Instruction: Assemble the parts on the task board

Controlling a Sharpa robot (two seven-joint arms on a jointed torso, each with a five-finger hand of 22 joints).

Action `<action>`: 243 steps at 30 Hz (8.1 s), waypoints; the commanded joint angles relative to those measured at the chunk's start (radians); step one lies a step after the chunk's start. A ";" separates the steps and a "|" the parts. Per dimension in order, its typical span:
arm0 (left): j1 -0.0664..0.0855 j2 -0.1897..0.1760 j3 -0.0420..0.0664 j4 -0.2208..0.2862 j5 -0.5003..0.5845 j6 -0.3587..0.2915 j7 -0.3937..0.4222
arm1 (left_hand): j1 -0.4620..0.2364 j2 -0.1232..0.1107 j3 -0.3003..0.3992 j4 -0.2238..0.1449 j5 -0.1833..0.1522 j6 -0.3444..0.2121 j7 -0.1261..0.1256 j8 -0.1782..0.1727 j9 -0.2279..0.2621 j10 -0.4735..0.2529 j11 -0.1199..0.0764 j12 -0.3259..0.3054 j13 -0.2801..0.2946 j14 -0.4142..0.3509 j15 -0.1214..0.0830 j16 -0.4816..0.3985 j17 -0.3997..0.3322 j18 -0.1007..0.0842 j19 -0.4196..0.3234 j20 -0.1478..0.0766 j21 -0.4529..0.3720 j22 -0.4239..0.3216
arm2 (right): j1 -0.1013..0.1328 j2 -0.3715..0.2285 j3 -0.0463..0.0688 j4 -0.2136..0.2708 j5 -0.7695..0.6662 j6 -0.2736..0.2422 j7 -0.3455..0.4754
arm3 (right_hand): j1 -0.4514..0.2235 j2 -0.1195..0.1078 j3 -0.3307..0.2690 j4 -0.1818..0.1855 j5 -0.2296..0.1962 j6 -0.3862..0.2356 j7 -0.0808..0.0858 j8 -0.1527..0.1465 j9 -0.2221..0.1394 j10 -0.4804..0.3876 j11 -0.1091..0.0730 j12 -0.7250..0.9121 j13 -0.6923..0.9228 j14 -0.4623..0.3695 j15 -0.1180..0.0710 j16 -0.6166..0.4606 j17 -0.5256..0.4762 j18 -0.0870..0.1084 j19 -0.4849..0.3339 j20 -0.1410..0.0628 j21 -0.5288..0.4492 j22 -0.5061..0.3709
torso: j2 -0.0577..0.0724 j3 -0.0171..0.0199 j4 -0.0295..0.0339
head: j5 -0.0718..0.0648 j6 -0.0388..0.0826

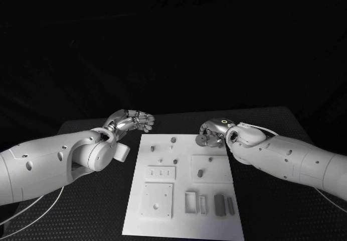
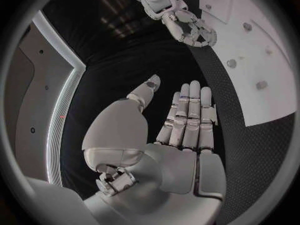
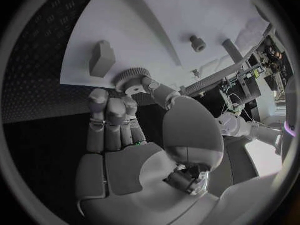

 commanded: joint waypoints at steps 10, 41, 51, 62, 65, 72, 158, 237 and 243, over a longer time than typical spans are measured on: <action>0.001 -0.001 0.001 0.007 -0.003 0.012 0.003 | -0.012 -0.003 0.003 -0.007 -0.007 0.000 0.007 -0.005 0.000 0.002 0.001 -0.005 -0.001 0.004 0.003 -0.003 0.001 0.010 0.000 0.003 0.007 -0.001 | -0.024 0.001 -0.019 0.004 -0.134 0.057 -0.064 | -0.002 -0.014 0.005 -0.015 -0.006 0.141 0.001 0.007 0.006 -0.012 -0.018 0.007 -0.007 0.002 -0.008 -0.006 0.006 0.044 -0.004 0.007 0.007 0.011 | 0.000 0.0009 -0.0005 | -0.002 -0.001; 0.001 0.001 0.001 0.004 -0.004 0.005 0.003 | -0.013 -0.002 0.005 -0.009 -0.007 0.001 0.006 -0.005 0.000 0.003 0.001 -0.005 -0.001 0.004 0.004 -0.004 0.002 0.010 0.000 0.003 0.007 -0.001 | 0.020 -0.014 -0.017 0.178 -0.282 -0.118 -0.221 | -0.009 -0.032 0.080 0.039 0.000 0.174 -0.010 0.007 0.007 0.009 -0.029 0.010 -0.028 0.027 -0.019 -0.018 0.017 0.044 0.030 -0.001 0.011 -0.003 | -0.003 -0.0013 -0.0007 | -0.001 0.019; 0.001 0.009 0.001 -0.002 -0.004 0.006 0.003 | -0.015 -0.002 0.006 -0.010 -0.007 0.001 0.006 -0.005 0.000 0.003 0.001 -0.005 -0.001 0.003 0.004 -0.005 0.002 0.010 -0.001 0.003 0.007 -0.001 | 0.018 0.039 -0.023 0.223 -0.334 -0.129 -0.239 | -0.008 -0.044 0.091 0.044 0.001 0.177 -0.011 0.006 0.006 0.012 -0.030 0.010 -0.031 0.029 -0.020 -0.020 0.020 0.044 0.034 -0.003 0.011 -0.005 | -0.001 -0.0032 0.0023 | 0.005 0.028; 0.001 0.014 0.001 -0.007 -0.004 0.005 0.004 | -0.016 -0.001 0.007 -0.011 -0.007 0.000 0.006 -0.005 0.001 0.003 0.001 -0.006 -0.001 0.002 0.004 -0.005 0.002 0.010 -0.001 0.004 0.007 -0.001 | 0.006 0.107 -0.058 0.216 -0.356 -0.138 -0.237 | -0.007 -0.051 0.094 0.045 -0.001 0.178 -0.011 0.005 0.005 0.013 -0.030 0.010 -0.033 0.029 -0.020 -0.022 0.022 0.044 0.036 -0.004 0.011 -0.006 | 0.001 -0.0032 0.0066 | 0.010 0.029; 0.001 0.019 0.001 -0.008 -0.004 0.006 0.004 | -0.016 -0.001 0.007 -0.011 -0.007 0.000 0.006 -0.005 0.001 0.003 0.001 -0.006 -0.001 0.002 0.004 -0.005 0.002 0.010 -0.001 0.004 0.007 -0.001 | 0.001 0.119 -0.065 0.204 -0.356 -0.136 -0.233 | -0.007 -0.051 0.094 0.045 -0.001 0.178 -0.011 0.005 0.005 0.013 -0.030 0.010 -0.033 0.029 -0.020 -0.022 0.022 0.044 0.036 -0.005 0.011 -0.006 | 0.002 -0.0029 0.0066 | 0.012 0.028; 0.001 0.024 0.001 -0.011 -0.004 0.007 0.004 | -0.017 -0.001 0.008 -0.012 -0.007 0.000 0.007 -0.005 0.001 0.003 0.001 -0.006 -0.001 0.002 0.004 -0.006 0.003 0.010 -0.002 0.004 0.007 -0.001 | -0.006 0.139 -0.068 0.172 -0.356 -0.135 -0.229 | -0.008 -0.053 0.094 0.045 -0.001 0.177 -0.011 0.004 0.005 0.013 -0.030 0.010 -0.034 0.030 -0.020 -0.022 0.023 0.044 0.036 -0.005 0.011 -0.006 | 0.004 -0.0039 0.0131 | 0.011 0.025; 0.003 0.020 0.004 -0.005 -0.005 0.006 0.002 | -0.025 -0.002 0.014 -0.020 -0.008 -0.002 0.007 -0.006 0.001 0.001 0.002 -0.007 -0.002 0.002 0.005 -0.008 0.005 0.010 -0.003 0.004 0.009 0.000 | -0.006 0.137 -0.071 0.120 -0.187 -0.284 -0.127 | -0.028 -0.058 0.096 0.001 0.209 0.035 0.030 -0.071 -0.043 -0.010 0.008 0.020 -0.056 0.041 0.014 -0.056 0.052 0.044 0.037 -0.002 0.007 -0.010 | 0.002 -0.0018 0.0044 | 0.019 0.019; -0.011 0.017 0.004 -0.047 -0.004 0.034 0.018 | -0.030 0.001 0.020 -0.028 -0.009 0.000 0.006 -0.004 0.003 0.001 0.001 -0.007 -0.002 0.001 0.005 -0.009 0.008 0.010 -0.006 0.005 0.010 -0.001 | -0.070 -0.108 0.018 -0.061 0.503 0.025 0.310 | 0.044 0.047 -0.200 -0.089 -0.005 0.018 0.015 -0.035 -0.032 -0.082 -0.006 0.038 -0.060 -0.025 0.000 -0.069 0.108 0.044 -0.047 -0.007 0.004 0.015 | -0.010 0.0566 -0.0528 | 0.034 0.011; -0.011 0.018 0.004 -0.047 -0.005 0.035 0.017 | -0.030 0.001 0.021 -0.028 -0.009 0.000 0.006 -0.004 0.003 0.001 0.001 -0.007 -0.002 0.001 0.005 -0.010 0.008 0.010 -0.006 0.005 0.010 -0.001 | -0.070 -0.103 0.018 -0.063 0.503 0.029 0.310 | 0.043 0.072 -0.195 -0.091 -0.005 0.039 0.018 -0.024 -0.029 -0.082 -0.003 0.040 -0.060 -0.026 0.003 -0.068 0.110 0.044 -0.050 -0.006 0.006 0.015 | -0.011 0.0561 -0.0506 | 0.032 0.010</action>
